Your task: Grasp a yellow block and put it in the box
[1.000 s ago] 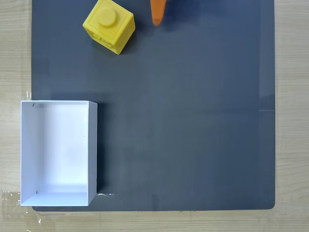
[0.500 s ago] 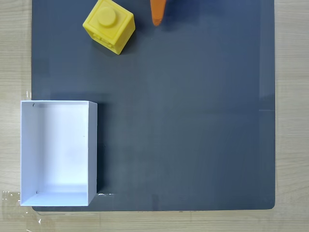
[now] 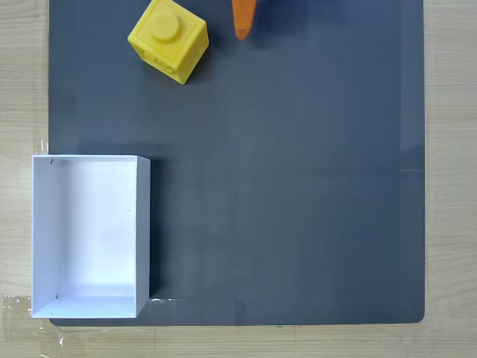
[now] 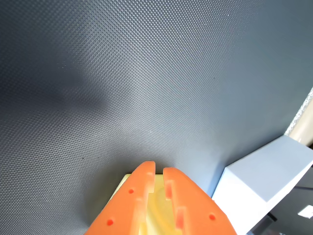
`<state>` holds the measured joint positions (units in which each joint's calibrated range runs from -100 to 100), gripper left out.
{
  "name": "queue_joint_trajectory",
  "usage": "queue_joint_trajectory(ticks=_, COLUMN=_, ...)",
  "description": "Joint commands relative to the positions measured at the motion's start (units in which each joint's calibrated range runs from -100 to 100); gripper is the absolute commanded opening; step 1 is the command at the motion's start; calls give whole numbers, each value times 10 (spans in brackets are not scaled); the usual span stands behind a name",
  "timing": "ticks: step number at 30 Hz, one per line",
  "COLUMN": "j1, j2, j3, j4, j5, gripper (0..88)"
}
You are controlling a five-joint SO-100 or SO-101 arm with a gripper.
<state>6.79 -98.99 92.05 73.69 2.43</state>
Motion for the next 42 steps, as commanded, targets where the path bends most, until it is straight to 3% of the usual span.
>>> queue_joint_trajectory(ticks=1, j1=-1, j2=-1, j3=-2, j4=5, j5=2, gripper=25)
queue_joint_trajectory(ticks=14, j1=-1, j2=9, j3=-8, j4=-23, j5=1, gripper=25)
queue_joint_trajectory(ticks=23, j1=-2, j2=215, j3=-119, j4=-248, j5=-1, gripper=26)
queue_joint_trajectory(ticks=30, j1=-2, j2=431, j3=-331, j4=-272, j5=-91, gripper=26)
queue_joint_trajectory(ticks=33, j1=-1, j2=508, j3=-451, j4=-215, j5=-129, gripper=31)
queue_joint_trajectory(ticks=37, j1=0, j2=599, j3=-617, j4=-60, j5=-166, gripper=32)
queue_joint_trajectory(ticks=42, j1=26, j2=710, j3=-764, j4=126, j5=-167, gripper=33)
